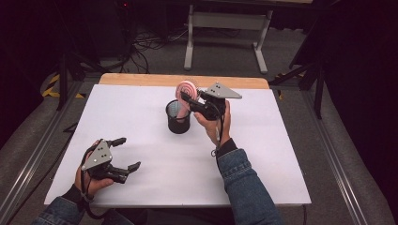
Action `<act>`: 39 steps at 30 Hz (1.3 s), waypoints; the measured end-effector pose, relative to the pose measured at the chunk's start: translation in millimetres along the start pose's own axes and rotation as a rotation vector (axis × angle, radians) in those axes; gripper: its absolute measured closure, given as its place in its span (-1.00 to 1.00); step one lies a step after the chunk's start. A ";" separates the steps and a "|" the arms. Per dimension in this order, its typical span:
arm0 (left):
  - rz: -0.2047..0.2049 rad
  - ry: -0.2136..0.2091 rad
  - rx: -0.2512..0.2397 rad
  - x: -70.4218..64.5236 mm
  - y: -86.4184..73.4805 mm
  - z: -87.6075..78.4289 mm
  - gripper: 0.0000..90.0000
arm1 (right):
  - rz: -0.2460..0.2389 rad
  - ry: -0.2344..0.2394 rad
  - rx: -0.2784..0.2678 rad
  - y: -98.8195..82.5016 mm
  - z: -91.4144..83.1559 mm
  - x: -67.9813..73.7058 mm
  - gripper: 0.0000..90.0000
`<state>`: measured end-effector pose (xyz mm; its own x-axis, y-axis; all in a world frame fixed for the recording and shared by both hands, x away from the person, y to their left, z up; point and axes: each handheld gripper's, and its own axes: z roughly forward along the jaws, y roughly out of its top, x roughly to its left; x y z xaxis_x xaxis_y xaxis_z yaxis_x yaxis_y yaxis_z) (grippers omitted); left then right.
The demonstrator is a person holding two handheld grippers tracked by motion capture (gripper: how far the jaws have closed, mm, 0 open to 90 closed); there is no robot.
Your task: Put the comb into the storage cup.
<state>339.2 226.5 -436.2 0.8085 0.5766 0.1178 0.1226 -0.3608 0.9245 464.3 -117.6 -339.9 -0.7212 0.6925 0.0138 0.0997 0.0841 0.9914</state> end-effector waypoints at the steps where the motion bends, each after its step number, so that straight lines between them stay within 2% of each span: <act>1: 0.001 0.001 0.001 0.0 0.0 0.1 -0.88 | 0.002 0.004 0.001 -0.9 0.8 0.5 0.40; 22: 0.000 -0.002 0.001 0.0 -0.1 0.1 -0.88 | 0.008 0.018 0.028 -12.0 7.7 2.7 0.40; 39: 0.001 -0.003 0.005 -0.1 -0.1 0.6 -0.88 | 0.039 0.021 0.032 -21.3 9.4 0.9 0.39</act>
<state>339.4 226.1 -436.6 0.8102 0.5742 0.1177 0.1247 -0.3651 0.9226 467.9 -112.0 -362.2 -0.7303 0.6809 0.0551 0.1496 0.0808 0.9854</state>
